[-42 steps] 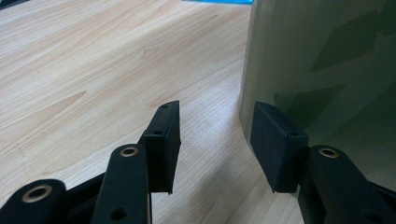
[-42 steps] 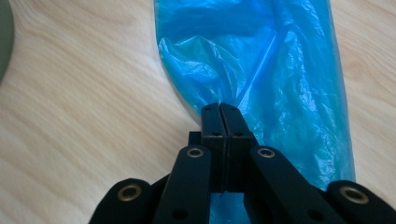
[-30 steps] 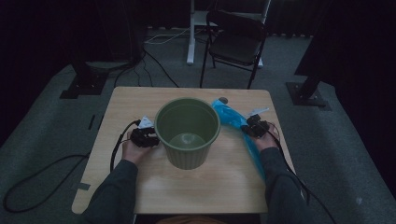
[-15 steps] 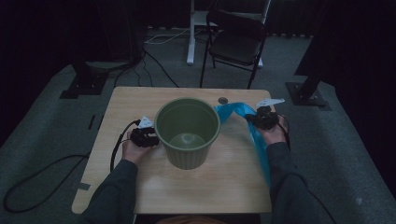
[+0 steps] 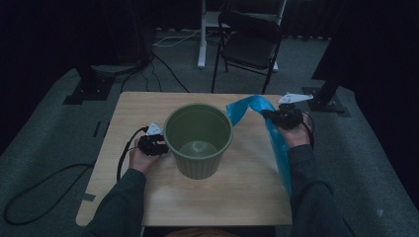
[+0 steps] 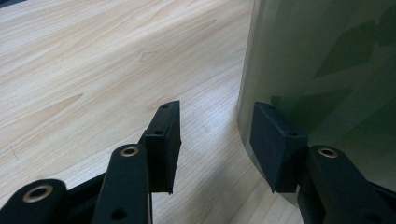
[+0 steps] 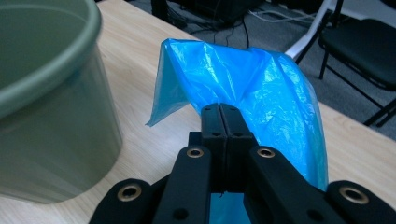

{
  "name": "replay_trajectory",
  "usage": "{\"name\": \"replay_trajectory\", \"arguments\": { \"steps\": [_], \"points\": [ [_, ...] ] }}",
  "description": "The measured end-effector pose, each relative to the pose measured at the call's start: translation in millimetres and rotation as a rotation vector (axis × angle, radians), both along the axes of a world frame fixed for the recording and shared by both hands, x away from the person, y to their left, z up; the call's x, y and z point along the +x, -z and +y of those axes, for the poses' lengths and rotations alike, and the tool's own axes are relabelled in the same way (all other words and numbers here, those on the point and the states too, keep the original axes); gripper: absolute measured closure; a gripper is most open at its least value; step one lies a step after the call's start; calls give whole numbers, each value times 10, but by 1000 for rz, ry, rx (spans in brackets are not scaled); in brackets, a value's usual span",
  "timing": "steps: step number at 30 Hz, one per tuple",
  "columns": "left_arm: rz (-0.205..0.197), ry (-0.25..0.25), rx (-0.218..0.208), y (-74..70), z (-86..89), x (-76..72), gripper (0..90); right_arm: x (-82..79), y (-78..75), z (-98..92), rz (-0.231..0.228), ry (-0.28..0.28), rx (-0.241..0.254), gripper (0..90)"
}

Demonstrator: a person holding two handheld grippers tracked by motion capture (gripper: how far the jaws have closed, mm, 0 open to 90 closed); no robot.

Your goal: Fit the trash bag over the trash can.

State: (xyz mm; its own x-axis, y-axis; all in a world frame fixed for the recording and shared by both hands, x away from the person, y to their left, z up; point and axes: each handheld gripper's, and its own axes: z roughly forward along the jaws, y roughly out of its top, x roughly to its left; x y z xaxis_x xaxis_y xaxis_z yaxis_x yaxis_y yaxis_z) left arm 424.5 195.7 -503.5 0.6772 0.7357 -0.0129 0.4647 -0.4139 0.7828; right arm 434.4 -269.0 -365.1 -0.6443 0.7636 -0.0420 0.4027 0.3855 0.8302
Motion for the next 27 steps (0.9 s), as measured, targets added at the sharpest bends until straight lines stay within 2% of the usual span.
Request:
{"name": "replay_trajectory", "arguments": {
  "steps": [5,13,21,27],
  "points": [
    [0,0,-1,0,0,3,534,-49,-174,4,-28,-16,-6,898],
    [1,-1,-2,1,-3,4,536,-126,-458,9,-76,-42,12,898],
    [2,5,-5,3,-24,2,537,-294,-786,113,-136,-111,34,898],
    [-2,9,0,2,-35,-2,537,-396,-988,251,-166,-168,21,898]
  ]
}}
